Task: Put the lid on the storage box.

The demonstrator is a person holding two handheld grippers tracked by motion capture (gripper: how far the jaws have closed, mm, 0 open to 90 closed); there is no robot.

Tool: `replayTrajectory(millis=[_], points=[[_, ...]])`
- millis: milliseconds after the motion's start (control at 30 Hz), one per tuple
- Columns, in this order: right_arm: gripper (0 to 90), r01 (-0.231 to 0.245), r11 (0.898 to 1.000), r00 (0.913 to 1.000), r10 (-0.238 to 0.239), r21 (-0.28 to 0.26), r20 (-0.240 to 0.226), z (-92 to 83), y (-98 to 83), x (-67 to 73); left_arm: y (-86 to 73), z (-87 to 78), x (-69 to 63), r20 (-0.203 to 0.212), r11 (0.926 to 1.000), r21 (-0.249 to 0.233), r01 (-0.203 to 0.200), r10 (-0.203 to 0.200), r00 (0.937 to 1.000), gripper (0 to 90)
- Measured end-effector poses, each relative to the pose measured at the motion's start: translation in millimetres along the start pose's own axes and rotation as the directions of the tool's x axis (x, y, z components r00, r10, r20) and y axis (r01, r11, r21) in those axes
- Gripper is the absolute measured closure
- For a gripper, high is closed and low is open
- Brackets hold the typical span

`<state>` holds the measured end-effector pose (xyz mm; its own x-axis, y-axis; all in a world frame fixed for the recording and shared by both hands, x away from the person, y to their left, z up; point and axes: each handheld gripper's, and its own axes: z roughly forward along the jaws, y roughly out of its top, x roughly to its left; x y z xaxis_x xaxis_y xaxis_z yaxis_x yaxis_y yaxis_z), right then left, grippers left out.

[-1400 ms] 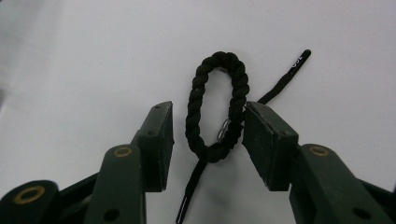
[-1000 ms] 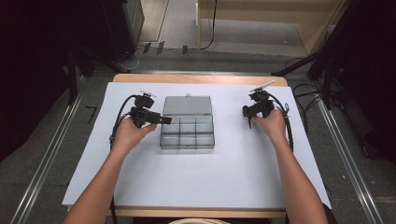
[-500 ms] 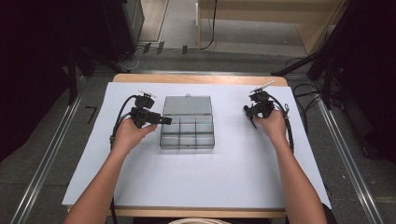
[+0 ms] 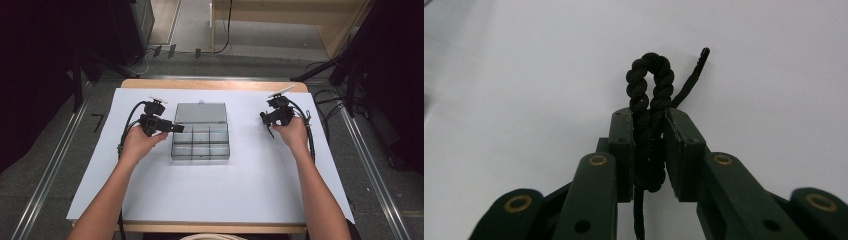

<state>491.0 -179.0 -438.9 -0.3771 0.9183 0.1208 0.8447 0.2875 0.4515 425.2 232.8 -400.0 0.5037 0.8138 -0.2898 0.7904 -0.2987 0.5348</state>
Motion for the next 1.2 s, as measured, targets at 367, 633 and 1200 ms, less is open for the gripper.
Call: replayTrajectory(millis=[367, 633, 1200], points=[[77.0, 0.018, 1.0, 0.9993, -0.018, -0.009, -0.033, -11.1, 2.0, 14.7, 1.9, -1.9, 1.8, 0.008, 1.0, 0.004, 0.003, -0.003, 1.0, 35.2], [77.0, 0.035, 0.999, 0.9975, -0.035, -0.013, -0.061, -17.5, 2.2, 25.8, 4.3, -2.3, 1.6, 0.015, 1.0, 0.008, 0.004, -0.004, 0.9999, 35.9], [76.8, 0.067, 0.998, 0.9906, -0.069, -0.02, -0.118, -28.8, 1.6, 49.5, 7.2, -1.8, 1.4, 0.026, 0.9999, 0.007, 0.008, -0.008, 0.9996, 35.9]])
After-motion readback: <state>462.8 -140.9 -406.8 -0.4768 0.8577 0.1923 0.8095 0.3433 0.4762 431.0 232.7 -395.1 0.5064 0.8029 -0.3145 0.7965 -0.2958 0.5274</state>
